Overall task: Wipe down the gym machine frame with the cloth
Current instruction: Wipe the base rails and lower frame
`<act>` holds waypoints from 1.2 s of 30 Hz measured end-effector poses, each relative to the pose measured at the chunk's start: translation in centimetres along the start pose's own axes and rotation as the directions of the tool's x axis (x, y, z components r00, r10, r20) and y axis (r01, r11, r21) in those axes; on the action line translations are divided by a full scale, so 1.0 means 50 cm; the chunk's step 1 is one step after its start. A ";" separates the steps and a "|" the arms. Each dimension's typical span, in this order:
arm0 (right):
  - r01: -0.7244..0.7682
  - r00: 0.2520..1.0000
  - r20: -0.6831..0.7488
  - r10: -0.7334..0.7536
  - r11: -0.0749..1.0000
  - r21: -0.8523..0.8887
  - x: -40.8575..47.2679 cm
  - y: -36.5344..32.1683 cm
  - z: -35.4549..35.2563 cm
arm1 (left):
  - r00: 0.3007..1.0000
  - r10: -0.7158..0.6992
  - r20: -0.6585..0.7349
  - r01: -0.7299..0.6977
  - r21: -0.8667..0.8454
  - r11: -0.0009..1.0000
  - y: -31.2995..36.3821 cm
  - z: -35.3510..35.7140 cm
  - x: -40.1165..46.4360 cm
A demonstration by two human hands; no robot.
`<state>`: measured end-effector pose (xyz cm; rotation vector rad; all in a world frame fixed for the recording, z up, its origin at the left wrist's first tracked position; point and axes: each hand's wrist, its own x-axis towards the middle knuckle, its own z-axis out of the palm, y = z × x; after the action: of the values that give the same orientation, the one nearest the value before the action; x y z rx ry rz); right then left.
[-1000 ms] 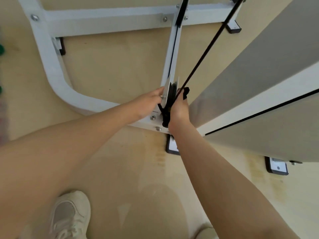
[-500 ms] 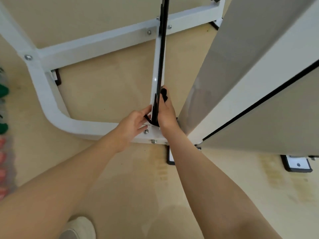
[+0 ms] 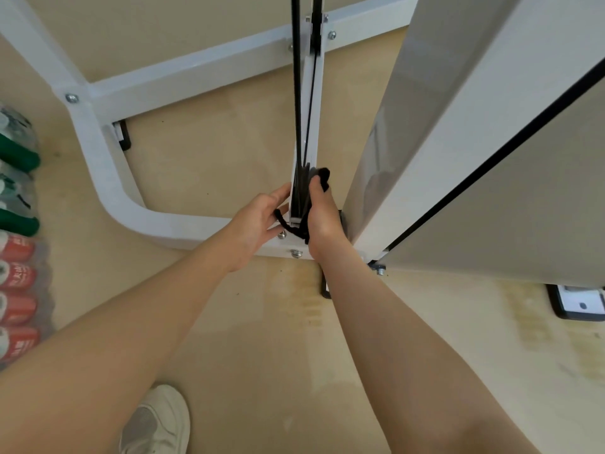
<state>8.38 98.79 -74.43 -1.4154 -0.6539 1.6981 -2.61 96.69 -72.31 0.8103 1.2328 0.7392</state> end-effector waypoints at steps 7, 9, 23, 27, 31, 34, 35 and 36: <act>0.043 0.999 0.027 -0.041 0.996 -0.076 -0.071 0.055 -0.021 | 0.999 0.045 -0.006 -0.045 -0.011 0.999 -0.010 0.004 -0.004; 0.032 0.999 0.026 -0.030 0.996 -0.080 -0.046 0.029 -0.019 | 0.999 0.046 -0.013 -0.046 -0.017 0.999 -0.013 0.003 -0.003; 0.109 0.994 0.020 -0.108 0.986 -0.127 -0.029 0.019 -0.013 | 0.994 0.102 0.048 -0.103 0.027 0.994 -0.034 -0.008 -0.005; 0.139 0.990 0.009 -0.139 0.982 -0.127 0.007 -0.045 0.005 | 0.994 0.095 0.052 -0.097 0.041 0.994 -0.034 -0.010 -0.002; 0.189 0.982 0.017 -0.189 0.965 -0.181 -0.025 0.014 -0.013 | 0.993 0.112 0.039 -0.113 0.018 0.993 -0.035 -0.007 -0.002; 0.182 0.983 -0.003 -0.186 0.963 -0.201 -0.045 0.065 -0.030 | 0.994 0.102 0.023 -0.102 -0.001 0.995 -0.033 -0.005 -0.003; 0.098 0.992 -0.061 -0.109 0.983 -0.156 -0.049 0.068 -0.032 | 0.995 0.099 0.023 -0.099 0.000 0.995 -0.033 -0.002 -0.004; -0.012 0.992 -0.126 0.006 0.999 -0.052 -0.054 0.064 -0.032 | 0.995 0.096 0.029 -0.096 0.005 0.995 -0.032 0.000 -0.005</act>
<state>9.20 94.66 -75.92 -1.5502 -0.6267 1.5942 -2.60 95.64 -73.54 0.8871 1.1773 0.7992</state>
